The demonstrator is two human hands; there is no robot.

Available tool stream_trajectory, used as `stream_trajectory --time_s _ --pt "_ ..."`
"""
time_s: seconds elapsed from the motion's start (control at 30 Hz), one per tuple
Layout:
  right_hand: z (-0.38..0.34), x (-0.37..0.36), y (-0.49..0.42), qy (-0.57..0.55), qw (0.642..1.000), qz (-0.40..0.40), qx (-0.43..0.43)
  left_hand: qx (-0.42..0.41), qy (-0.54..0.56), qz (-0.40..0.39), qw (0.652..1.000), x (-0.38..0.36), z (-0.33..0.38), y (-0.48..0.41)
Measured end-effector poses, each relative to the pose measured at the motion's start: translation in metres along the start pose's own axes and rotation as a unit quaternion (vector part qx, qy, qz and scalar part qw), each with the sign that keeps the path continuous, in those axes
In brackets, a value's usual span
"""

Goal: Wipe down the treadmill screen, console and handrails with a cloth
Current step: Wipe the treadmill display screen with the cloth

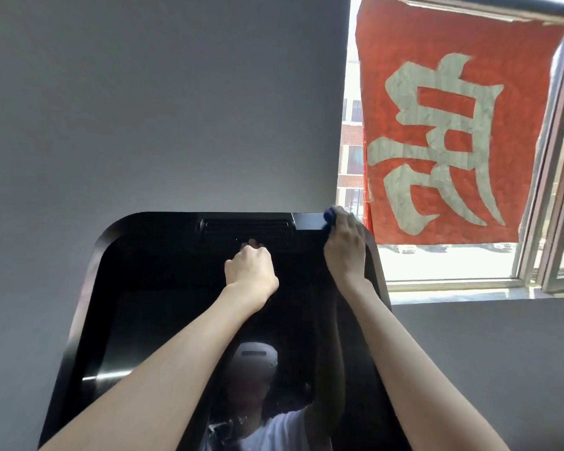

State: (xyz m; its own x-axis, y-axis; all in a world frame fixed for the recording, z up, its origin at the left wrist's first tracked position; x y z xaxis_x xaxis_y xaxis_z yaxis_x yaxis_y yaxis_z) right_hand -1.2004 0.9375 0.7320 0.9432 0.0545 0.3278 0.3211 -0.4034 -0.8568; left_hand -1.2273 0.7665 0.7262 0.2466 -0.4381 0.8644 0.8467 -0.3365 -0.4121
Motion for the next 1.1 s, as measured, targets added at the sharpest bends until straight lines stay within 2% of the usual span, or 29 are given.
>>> stream_trajectory --time_s 0.03,0.1,0.17,0.23,0.37,0.43,0.5,0.6,0.67,0.73,0.8,0.87,1.03,1.1 --pt "-0.014 -0.007 -0.01 0.014 0.999 -0.033 0.016 -0.001 -0.003 0.002 1.0 -0.001 0.001 0.0" --pt "-0.034 -0.023 -0.02 0.032 0.987 -0.117 0.105 -0.002 -0.013 0.006 1.0 0.0 0.002 0.0" --pt "-0.029 -0.026 -0.031 0.034 0.975 -0.177 0.131 0.0 -0.019 0.01 1.0 0.001 0.001 0.0" --pt "-0.006 -0.02 -0.043 0.041 0.977 -0.182 0.098 -0.001 -0.017 0.007 1.0 0.0 0.0 -0.001" --pt "0.027 -0.004 -0.045 0.043 0.992 -0.074 -0.09 0.002 -0.004 -0.005 1.0 0.0 -0.001 -0.001" --pt "0.028 -0.004 -0.044 0.067 0.989 -0.071 -0.115 0.004 -0.011 -0.008 1.0 -0.001 0.0 -0.001" --pt "0.018 -0.009 -0.049 0.063 0.991 -0.106 -0.048 0.005 -0.024 -0.009 1.0 -0.003 0.0 0.001" --pt "-0.011 -0.024 -0.042 0.038 0.972 -0.183 0.141 0.003 -0.031 -0.004 1.0 -0.001 0.002 0.002" --pt "-0.017 -0.029 -0.036 0.032 0.963 -0.194 0.187 0.006 -0.035 -0.007 0.999 0.001 0.003 0.003" --pt "-0.01 -0.026 -0.035 0.034 0.974 -0.155 0.161 0.006 -0.027 -0.012 1.0 0.004 0.002 0.004" --pt "0.004 -0.016 -0.032 0.036 0.995 -0.058 0.078 0.008 -0.006 -0.022 1.0 0.004 0.0 0.004" --pt "0.018 -0.006 -0.022 0.054 0.998 0.029 -0.005 0.013 0.015 -0.034 0.999 0.001 -0.002 0.004" --pt "0.046 0.002 0.025 0.133 0.98 0.012 -0.147 0.006 0.028 -0.036 0.999 -0.007 -0.003 0.003" --pt "0.049 0.007 0.055 0.154 0.976 0.027 -0.152 0.01 0.037 -0.036 0.999 -0.007 -0.002 0.003"
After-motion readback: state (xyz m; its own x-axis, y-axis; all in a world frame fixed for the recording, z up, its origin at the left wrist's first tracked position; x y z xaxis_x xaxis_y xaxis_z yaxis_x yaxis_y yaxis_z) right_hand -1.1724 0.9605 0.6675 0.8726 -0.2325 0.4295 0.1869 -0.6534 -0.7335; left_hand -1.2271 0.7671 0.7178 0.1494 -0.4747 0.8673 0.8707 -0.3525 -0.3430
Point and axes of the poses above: each hand's wrist, its own y-axis away from the middle knuckle, its own x-axis out of the back of the hand, z = x × y, the point moved 4 cm from there along -y, towards the middle knuckle, and after that the axes turned 6 degrees about y, right-handed, at the moved point
